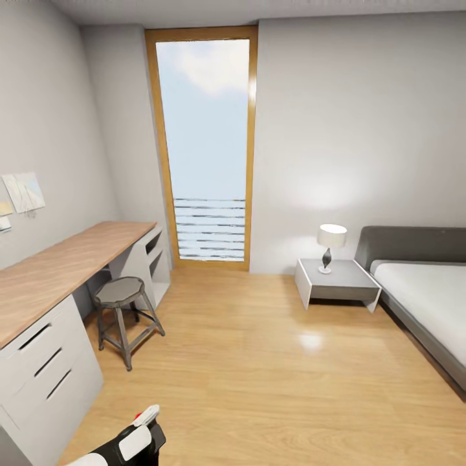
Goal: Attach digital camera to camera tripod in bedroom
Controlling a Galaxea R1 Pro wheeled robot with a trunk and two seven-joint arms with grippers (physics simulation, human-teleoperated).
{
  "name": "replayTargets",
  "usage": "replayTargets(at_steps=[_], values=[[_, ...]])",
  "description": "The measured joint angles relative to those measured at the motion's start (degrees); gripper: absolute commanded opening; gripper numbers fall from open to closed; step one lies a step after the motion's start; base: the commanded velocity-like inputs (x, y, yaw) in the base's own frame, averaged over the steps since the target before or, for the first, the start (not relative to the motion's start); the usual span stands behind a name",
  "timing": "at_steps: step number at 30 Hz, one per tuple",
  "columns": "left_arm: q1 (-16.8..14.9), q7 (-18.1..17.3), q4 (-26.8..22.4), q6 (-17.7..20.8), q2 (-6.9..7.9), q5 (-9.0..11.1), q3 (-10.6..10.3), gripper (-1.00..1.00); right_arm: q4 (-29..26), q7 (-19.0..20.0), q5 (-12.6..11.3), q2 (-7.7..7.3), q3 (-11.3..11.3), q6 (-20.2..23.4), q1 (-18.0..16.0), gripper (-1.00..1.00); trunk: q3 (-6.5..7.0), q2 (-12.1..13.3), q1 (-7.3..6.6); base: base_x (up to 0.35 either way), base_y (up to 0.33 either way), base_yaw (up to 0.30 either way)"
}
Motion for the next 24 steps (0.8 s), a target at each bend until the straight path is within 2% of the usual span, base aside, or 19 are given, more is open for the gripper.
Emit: replayTargets(at_steps=[2,3,6,10,16,24], values=[[0.0,0.0,0.3,-0.1,-0.34,0.0,0.0,-1.00,0.0,-0.1,-0.5,0.00,0.0,-0.3,1.4,1.00,0.36,0.8,-0.44,0.000,0.000,0.000],[0.2,0.1,2.5,-0.3,-0.57,-0.1,0.2,-1.00,0.1,-0.9,-0.8,0.33,0.1,-0.5,2.9,1.00,0.52,1.2,-0.66,0.000,0.000,0.000],[0.2,0.0,5.1,-0.4,-0.84,-0.9,0.0,-1.00,0.1,-2.5,-1.0,0.54,0.0,-0.6,3.7,1.00,1.08,2.4,-1.32,0.000,0.000,0.000],[0.3,0.1,5.5,-0.5,-1.12,-1.5,0.0,-1.00,0.1,-3.7,-1.0,0.62,0.0,-0.6,3.9,1.00,1.80,4.0,-2.20,0.000,0.000,0.000],[0.5,-0.1,5.8,-0.9,-2.42,-2.1,0.2,-1.00,0.1,-5.6,-0.9,0.66,0.0,-2.7,4.7,1.00,2.88,6.4,-3.52,0.000,0.000,0.000],[0.5,-0.2,6.0,-1.0,-2.88,-2.3,0.1,-1.00,0.1,-8.5,-0.9,1.27,0.0,-3.9,5.0,1.00,4.32,9.6,-5.27,0.000,0.000,0.000]])
